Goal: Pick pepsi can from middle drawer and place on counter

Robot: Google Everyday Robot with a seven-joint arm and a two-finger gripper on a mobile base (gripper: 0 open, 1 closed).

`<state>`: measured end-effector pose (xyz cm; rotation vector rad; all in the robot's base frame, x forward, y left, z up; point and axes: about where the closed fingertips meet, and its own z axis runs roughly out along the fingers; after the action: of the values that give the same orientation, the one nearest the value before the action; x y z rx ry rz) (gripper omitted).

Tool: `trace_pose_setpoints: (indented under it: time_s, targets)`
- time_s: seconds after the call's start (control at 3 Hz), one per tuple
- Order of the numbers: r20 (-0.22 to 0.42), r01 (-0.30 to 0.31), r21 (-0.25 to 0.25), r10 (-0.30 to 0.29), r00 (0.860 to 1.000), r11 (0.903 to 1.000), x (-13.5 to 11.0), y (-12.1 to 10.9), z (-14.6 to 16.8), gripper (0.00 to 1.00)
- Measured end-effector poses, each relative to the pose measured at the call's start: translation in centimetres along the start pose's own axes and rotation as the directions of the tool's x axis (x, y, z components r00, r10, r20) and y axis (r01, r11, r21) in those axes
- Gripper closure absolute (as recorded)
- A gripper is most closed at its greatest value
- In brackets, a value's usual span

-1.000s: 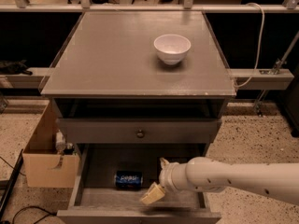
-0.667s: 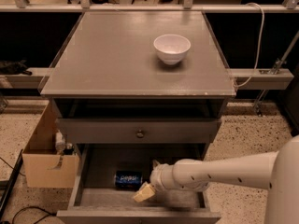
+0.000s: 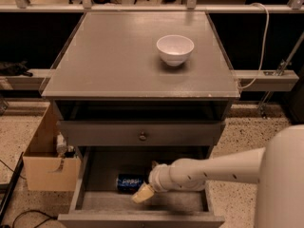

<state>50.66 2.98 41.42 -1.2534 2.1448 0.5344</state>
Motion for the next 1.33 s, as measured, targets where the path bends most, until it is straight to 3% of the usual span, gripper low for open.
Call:
trace_pose_setpoints:
  time_s: [0.67, 1.0, 1.33]
  targets:
    - [-0.077, 0.047, 0.000, -0.047, 0.996, 0.9989, -0.7, -1.3, 3.9, 0.00]
    - [-0.103, 0.069, 0.023, -0.066, 0.992, 0.9974, 1.2, -0.8, 4.4, 0.00]
    - [-0.104, 0.070, 0.023, -0.067, 0.992, 0.9973, 1.2, -0.7, 4.4, 0.00]
